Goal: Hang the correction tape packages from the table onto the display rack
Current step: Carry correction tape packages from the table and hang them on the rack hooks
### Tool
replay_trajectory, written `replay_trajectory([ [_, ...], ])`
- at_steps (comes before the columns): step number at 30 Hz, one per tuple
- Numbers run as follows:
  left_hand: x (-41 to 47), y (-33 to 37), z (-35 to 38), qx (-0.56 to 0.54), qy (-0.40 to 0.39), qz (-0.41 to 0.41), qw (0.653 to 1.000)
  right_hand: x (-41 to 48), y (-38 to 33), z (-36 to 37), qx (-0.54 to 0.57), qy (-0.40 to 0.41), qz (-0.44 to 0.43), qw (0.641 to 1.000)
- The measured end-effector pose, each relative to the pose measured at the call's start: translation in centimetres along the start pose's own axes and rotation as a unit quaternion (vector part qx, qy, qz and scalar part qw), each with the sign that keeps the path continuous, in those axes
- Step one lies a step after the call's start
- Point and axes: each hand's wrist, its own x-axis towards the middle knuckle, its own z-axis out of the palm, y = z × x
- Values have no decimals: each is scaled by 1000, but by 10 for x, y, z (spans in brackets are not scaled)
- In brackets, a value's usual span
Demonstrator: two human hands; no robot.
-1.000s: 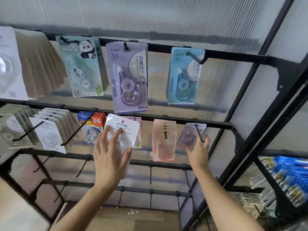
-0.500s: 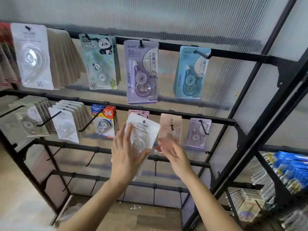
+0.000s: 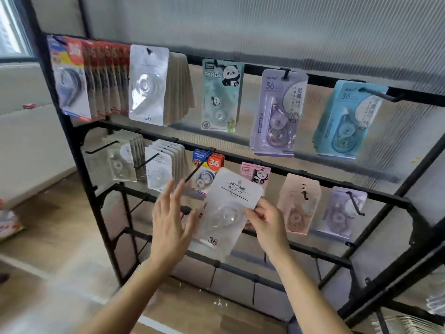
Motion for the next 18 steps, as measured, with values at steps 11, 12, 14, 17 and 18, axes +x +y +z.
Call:
replay_trajectory([
  [11, 66, -148, -106, 93, 46, -77, 992, 21, -4, 142, 14, -62, 21, 998],
  [12, 75, -159, -112, 97, 41, -71, 992, 25, -3, 156, 3, -66, 25, 998],
  [14, 91, -182, -122, 105, 24, -61, 992, 31, -1, 181, -20, -70, 34, 997],
  [17, 118, -213, -129, 110, -14, -40, 993, 39, 4, 215, -51, -62, 49, 996],
  [18, 126, -221, -130, 114, -27, -32, 993, 41, 5, 223, -61, -56, 54, 995],
])
